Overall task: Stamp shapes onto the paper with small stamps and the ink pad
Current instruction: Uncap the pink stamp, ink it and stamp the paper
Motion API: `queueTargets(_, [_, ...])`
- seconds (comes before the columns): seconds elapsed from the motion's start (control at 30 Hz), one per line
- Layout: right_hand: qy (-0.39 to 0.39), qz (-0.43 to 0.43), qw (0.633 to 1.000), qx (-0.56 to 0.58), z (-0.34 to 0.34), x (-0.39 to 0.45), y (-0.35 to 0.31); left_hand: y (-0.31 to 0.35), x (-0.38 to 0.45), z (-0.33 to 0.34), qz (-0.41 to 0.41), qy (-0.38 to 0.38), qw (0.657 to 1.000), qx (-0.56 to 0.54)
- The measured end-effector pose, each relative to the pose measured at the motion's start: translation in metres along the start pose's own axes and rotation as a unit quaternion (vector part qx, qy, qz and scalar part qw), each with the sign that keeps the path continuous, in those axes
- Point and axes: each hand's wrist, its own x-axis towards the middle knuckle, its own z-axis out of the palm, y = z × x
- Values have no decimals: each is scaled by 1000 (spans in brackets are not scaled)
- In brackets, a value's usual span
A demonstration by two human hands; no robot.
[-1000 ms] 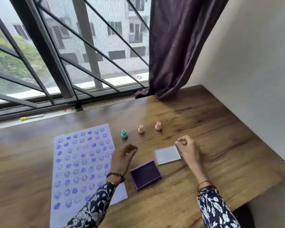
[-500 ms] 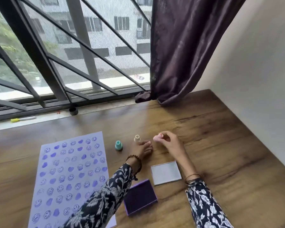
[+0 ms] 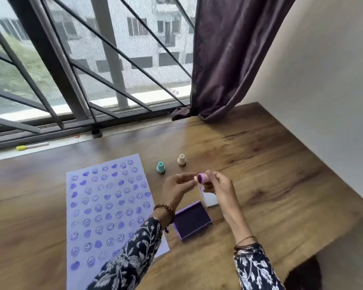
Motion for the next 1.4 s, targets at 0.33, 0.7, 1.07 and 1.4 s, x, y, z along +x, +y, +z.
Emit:
queueTargets(0.33, [-7,130,955,267,15,-56,-1,-14,-8,-41,135,10,922,364])
queueTargets(0.7, [55,26,967,-246,27,-91,19,-44,-69,-68,190,-78,864,459])
queueTargets(1.07, [-6,-209,792,-574,39,-111,35,-73,-75,-65,219,-16,829,514])
queueTargets(1.4, [-124,-73,796,-588,45,-66,10,-73,-70,-64,212,-33,849,482])
